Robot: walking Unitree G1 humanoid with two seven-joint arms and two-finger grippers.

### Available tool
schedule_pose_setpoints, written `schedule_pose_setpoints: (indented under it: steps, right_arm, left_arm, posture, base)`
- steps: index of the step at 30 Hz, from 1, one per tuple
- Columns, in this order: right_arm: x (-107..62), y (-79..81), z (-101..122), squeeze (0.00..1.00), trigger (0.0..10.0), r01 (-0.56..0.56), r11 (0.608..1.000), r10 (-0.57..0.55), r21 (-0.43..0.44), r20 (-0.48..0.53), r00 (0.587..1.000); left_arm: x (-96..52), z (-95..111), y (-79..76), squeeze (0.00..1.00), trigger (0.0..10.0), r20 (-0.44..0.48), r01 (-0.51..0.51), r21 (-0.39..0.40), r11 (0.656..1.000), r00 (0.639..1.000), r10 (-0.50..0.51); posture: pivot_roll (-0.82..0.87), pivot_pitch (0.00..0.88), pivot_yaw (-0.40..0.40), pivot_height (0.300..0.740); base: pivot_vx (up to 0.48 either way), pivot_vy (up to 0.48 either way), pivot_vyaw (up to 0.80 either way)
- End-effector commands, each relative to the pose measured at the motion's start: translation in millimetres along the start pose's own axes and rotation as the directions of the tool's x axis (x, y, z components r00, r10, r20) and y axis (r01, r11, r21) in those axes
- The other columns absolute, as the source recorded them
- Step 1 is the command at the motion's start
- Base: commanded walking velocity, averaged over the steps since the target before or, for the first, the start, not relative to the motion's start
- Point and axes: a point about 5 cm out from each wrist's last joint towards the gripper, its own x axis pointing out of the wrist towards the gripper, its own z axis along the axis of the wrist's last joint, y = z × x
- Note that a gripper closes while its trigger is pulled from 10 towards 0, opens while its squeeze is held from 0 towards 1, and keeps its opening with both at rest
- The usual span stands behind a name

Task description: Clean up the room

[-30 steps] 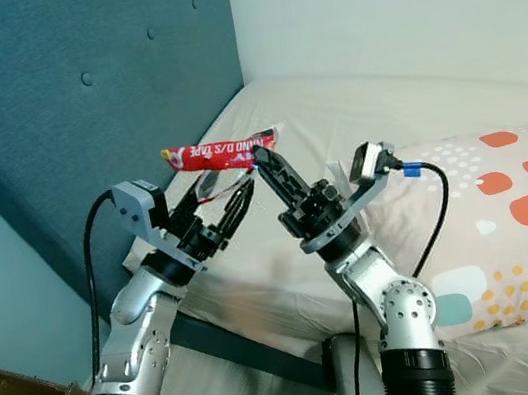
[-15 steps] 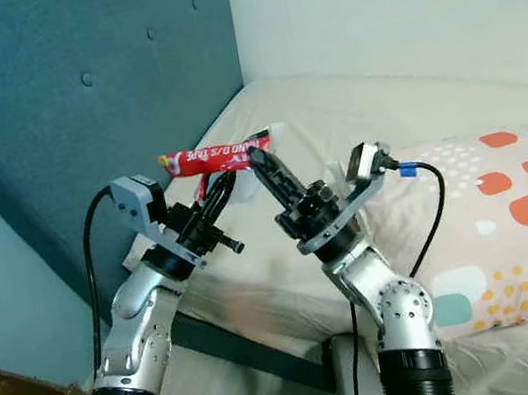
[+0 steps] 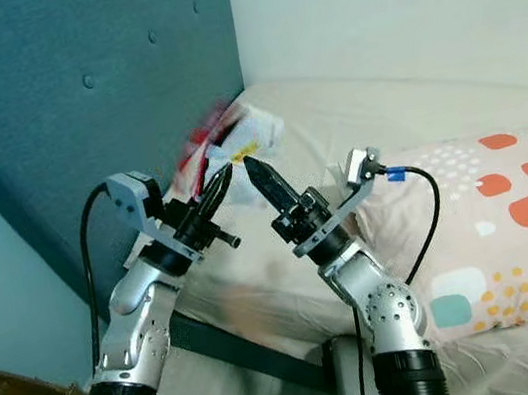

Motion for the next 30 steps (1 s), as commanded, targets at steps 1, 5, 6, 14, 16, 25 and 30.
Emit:
schedule_pose_setpoints:
  steps: [1,5,6,14,16,25,30]
  right_arm:
    - [-1.0,-3.0,2.9,1.00,10.0,0.026,1.000,-0.025,-0.011,0.021,0.999]
    - [-2.3,-2.1,8.8,1.00,10.0,0.006,1.000,-0.006,-0.017,0.039,0.999]
    - [-2.3,-0.5,9.7,1.00,10.0,-0.006,1.000,0.007,-0.018,0.038,0.999]
    - [-4.6,-11.7,9.1,1.00,10.0,0.072,0.996,-0.069,-0.060,0.036,0.997]
    - [-9.1,-28.7,8.6,1.00,10.0,0.194,0.976,-0.192,-0.095,0.035,0.981]
    - [-24.5,-53.7,3.5,0.00,10.0,0.342,0.922,-0.349,-0.180,-0.006,0.937]
    - [-37.5,-70.7,-4.5,0.00,10.0,0.429,0.860,-0.465,-0.274,-0.079,0.882]
  left_arm:
    - [-1.6,-3.0,2.3,0.00,0.0,-0.006,-0.019,-0.005,1.000,1.000,0.019]
    - [-4.8,-6.6,7.6,0.00,0.0,-0.025,-0.052,0.005,0.999,0.998,0.052]
    - [-6.1,-7.7,9.4,0.00,0.0,-0.031,-0.064,0.007,0.998,0.997,0.064]
    - [-20.4,-22.2,28.9,0.00,0.0,-0.135,-0.191,0.091,0.977,0.970,0.202]
    - [-33.4,-30.5,43.4,0.00,0.0,-0.194,-0.275,0.153,0.949,0.934,0.302]
    - [-83.8,-45.0,83.6,0.00,0.0,-0.305,-0.495,0.316,0.809,0.755,0.581]
    - [-105.9,-50.5,93.0,0.00,4.9,-0.333,-0.560,0.369,0.742,0.666,0.668]
  posture:
    - [-0.11,0.051,-0.054,0.555]
    - [-0.11,0.045,-0.050,0.555]
    - [-0.11,0.042,-0.049,0.555]
    - [-0.11,0.035,-0.044,0.555]
    - [-0.10,0.033,-0.041,0.555]
    - [-0.09,0.033,-0.038,0.555]
    - [-0.09,0.029,-0.028,0.555]
  base:
    - [0.000,0.000,0.00]
    - [0.000,0.000,0.00]
    - [0.000,0.000,0.00]
    - [0.000,0.000,0.00]
    - [0.000,0.000,0.00]
    - [0.000,0.000,0.00]
    - [0.000,0.000,0.00]
